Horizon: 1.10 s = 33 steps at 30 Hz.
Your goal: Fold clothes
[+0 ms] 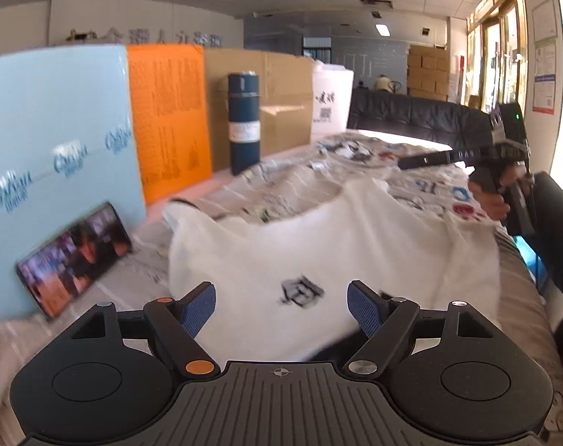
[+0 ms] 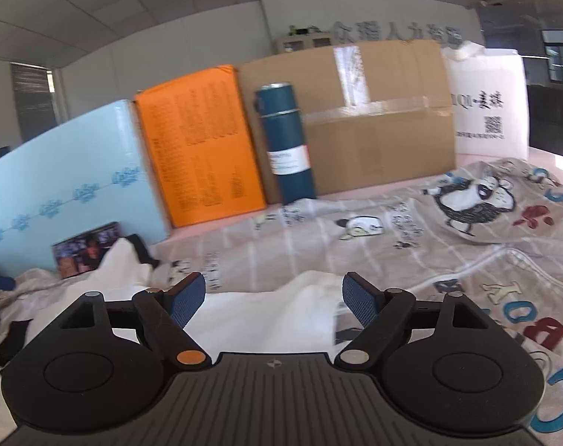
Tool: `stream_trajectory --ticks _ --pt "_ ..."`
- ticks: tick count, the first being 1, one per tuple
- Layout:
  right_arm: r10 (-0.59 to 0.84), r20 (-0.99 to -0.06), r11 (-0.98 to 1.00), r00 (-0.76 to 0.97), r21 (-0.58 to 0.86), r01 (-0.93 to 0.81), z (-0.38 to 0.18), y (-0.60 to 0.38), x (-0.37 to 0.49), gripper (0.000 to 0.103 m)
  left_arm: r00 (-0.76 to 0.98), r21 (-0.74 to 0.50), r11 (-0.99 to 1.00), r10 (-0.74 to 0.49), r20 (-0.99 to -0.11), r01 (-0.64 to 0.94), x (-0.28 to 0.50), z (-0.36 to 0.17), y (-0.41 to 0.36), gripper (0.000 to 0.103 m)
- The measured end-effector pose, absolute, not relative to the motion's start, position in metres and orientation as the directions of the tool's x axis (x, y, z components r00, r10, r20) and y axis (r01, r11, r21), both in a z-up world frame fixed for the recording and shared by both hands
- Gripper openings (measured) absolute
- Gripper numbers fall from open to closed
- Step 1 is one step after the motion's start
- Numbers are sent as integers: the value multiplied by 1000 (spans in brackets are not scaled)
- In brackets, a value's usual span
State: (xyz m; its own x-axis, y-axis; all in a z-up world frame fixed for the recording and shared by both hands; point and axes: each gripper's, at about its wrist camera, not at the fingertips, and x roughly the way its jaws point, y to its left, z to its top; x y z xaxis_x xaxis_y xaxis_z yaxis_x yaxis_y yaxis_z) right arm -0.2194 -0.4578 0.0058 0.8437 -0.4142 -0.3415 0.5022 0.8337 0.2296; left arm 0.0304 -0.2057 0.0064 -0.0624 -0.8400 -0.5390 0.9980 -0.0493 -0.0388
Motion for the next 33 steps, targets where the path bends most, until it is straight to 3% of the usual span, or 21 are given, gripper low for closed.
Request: stream_trajectory --ticks 3,7,8,10,11,12,13,15,17,24,29,33 --pt "-209 -327 918 921 258 301 9 -421 -204 83 -73 -95 -21 -808 -585 995 17 -12 -189 79" --pt "39 -388 943 921 318 94 -3 -380 -165 83 -79 -187 41 -804 -590 982 14 -26 -172 75" --pt "79 -411 943 908 325 65 -8 -372 -153 83 -72 -186 51 -799 -597 981 12 -29 -172 69" --pt "119 -470 944 874 325 47 -19 -357 -130 79 -34 -143 65 -800 -599 988 7 -33 -171 41" --pt "127 -501 944 856 325 50 -26 -352 -120 71 -22 -124 64 -804 -594 990 5 -33 -171 33" --pt "117 -526 945 843 319 68 -32 -348 -114 61 -11 -105 64 -808 -589 992 3 -32 -170 17" --pt "93 -545 949 833 302 92 -36 -344 -110 39 -1 -82 56 -819 -574 995 -1 -30 -167 10" --pt "62 -525 947 849 299 116 -34 -341 -119 31 15 -32 38 -844 -537 999 -10 -25 -159 8" --pt "49 -482 940 875 318 122 -29 -340 -134 12 6 -23 20 -874 -485 1000 -18 -16 -149 8" --pt "94 -279 933 956 361 13 1 -311 -206 8 -176 -68 -165 -953 -246 984 -53 10 -99 7" --pt "92 -192 939 977 344 -21 14 -286 -260 8 -326 -125 -307 -927 -184 944 -78 14 -72 7" --pt "101 -201 950 974 311 -34 17 -261 -299 7 -433 -237 -390 -886 -167 890 -90 6 -56 7"
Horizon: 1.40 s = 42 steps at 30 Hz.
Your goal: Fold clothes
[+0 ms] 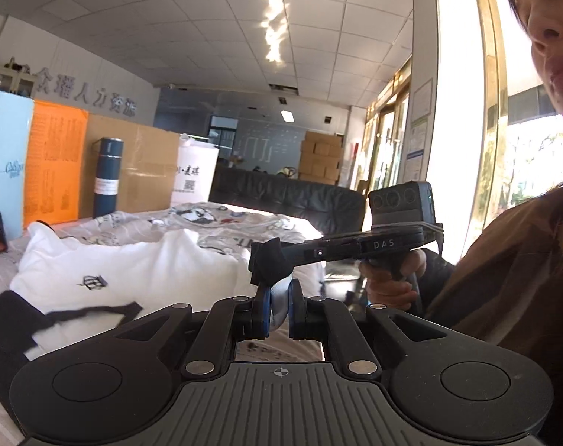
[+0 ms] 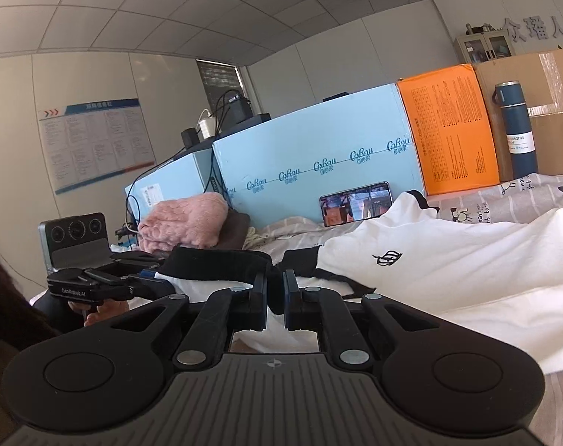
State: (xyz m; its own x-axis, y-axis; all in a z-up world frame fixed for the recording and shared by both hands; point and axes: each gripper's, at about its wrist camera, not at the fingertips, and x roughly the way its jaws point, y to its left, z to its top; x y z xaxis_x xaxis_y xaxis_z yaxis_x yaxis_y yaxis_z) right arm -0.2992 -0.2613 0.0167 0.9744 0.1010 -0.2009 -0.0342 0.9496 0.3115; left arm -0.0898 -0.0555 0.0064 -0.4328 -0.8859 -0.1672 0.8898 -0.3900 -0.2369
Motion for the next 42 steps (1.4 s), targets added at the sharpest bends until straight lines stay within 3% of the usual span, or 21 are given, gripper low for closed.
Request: stream_trajectory --ticks 4,9,12,13,14,15,16,19,21,24,27,30,31,32,33,34,39,42 --pt "136 -260 943 956 328 -46 7 -241 -327 7 -493 -337 -408 -841 -223 849 -99 -12 -51 7" --pt "197 -377 902 905 431 -17 -24 -229 -339 7 -546 -454 -371 -760 -353 810 -103 -47 -61 8" --pt "235 -423 879 875 477 -6 -42 -224 -342 9 -565 -454 -388 -740 -364 802 -103 -51 -63 24" --pt "221 -412 882 884 472 0 -41 -224 -344 22 -563 -450 -395 -754 -339 801 -100 -48 -60 36" --pt "198 -390 885 899 466 8 -38 -226 -347 50 -537 -438 -384 -786 -307 813 -95 -43 -55 43" --pt "152 -349 888 925 459 27 -32 -232 -351 61 -505 -426 -368 -819 -273 827 -90 -38 -49 58" --pt "99 -309 886 946 460 58 -27 -240 -355 67 -463 -419 -339 -852 -242 842 -83 -34 -43 64" --pt "-127 -241 830 962 506 236 -14 -276 -363 68 -284 -435 -188 -944 -168 881 -60 -23 -25 71" --pt "-287 -239 748 928 549 373 -10 -304 -362 68 -91 -442 9 -974 -205 897 -48 -19 -18 72" --pt "-440 -288 638 851 567 522 -14 -338 -351 67 126 -462 282 -932 -339 841 -30 -22 -17 71" --pt "-534 -387 536 751 532 655 -20 -358 -335 56 208 -437 419 -867 -453 795 -20 -30 -24 66" --pt "-544 -458 478 703 519 709 -34 -371 -324 44 167 -433 410 -852 -497 803 -19 -39 -38 37" --pt "-545 -470 467 695 519 716 -39 -373 -322 37 171 -415 413 -845 -507 811 -20 -41 -41 21" --pt "-550 -469 460 691 520 720 -43 -373 -321 24 180 -389 415 -839 -514 823 -22 -43 -43 12" --pt "-560 -460 456 689 523 720 -45 -371 -323 17 190 -361 416 -832 -520 835 -25 -45 -45 8" --pt "-573 -446 451 688 529 719 -45 -369 -326 4 203 -338 417 -830 -519 843 -27 -45 -43 7" --pt "-666 -376 398 644 551 733 -38 -336 -377 3 247 -267 437 -810 -532 859 -30 -43 -37 8" --pt "-697 -386 343 604 560 754 -46 -316 -403 3 252 -241 433 -804 -538 868 -31 -42 -40 8"
